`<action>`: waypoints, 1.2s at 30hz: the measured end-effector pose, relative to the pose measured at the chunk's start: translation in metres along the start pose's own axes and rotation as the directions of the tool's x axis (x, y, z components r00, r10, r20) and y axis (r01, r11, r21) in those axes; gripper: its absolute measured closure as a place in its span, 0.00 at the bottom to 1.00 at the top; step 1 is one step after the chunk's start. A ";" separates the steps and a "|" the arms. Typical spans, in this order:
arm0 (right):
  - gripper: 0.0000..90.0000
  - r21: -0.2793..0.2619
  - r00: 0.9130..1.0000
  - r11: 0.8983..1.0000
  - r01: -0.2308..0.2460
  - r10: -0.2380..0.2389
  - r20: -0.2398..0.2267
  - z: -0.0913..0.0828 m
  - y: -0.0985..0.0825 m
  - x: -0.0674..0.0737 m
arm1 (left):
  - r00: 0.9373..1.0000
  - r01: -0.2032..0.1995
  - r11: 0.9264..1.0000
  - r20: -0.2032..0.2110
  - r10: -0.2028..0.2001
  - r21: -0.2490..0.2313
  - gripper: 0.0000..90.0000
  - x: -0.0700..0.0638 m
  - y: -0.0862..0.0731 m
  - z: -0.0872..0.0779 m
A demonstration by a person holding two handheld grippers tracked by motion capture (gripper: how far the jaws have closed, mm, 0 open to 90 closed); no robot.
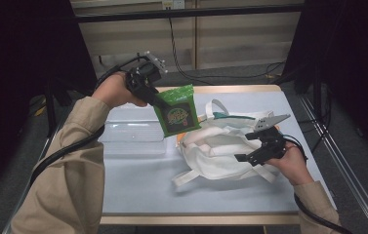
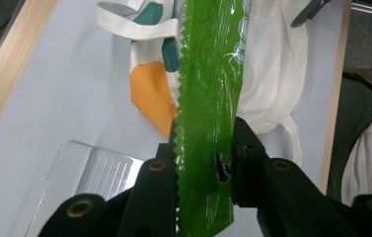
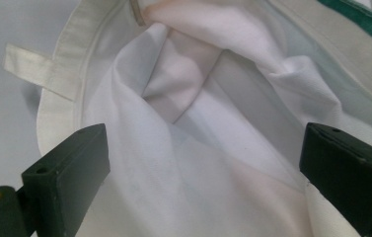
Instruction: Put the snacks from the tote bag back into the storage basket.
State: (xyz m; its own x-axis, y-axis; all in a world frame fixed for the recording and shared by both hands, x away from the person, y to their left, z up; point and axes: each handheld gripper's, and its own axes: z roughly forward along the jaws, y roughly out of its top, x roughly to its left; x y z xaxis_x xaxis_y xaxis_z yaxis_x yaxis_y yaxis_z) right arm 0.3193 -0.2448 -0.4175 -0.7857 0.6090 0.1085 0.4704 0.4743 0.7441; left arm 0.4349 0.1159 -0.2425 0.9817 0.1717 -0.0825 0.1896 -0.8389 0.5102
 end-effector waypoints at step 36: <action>0.05 0.016 1.000 1.000 0.011 -0.011 -0.006 0.006 0.003 0.003 | 0.998 -0.035 0.997 -0.049 0.038 0.065 0.83 0.027 -0.036 -0.025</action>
State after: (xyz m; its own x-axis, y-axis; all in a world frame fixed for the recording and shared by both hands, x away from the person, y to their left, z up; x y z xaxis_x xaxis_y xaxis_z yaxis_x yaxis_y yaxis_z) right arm 0.3202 -0.2376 -0.4189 -0.7931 0.6001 0.1046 0.4683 0.4907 0.7348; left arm 0.4539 0.1638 -0.2413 0.9861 0.1646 -0.0210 0.1560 -0.8764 0.4557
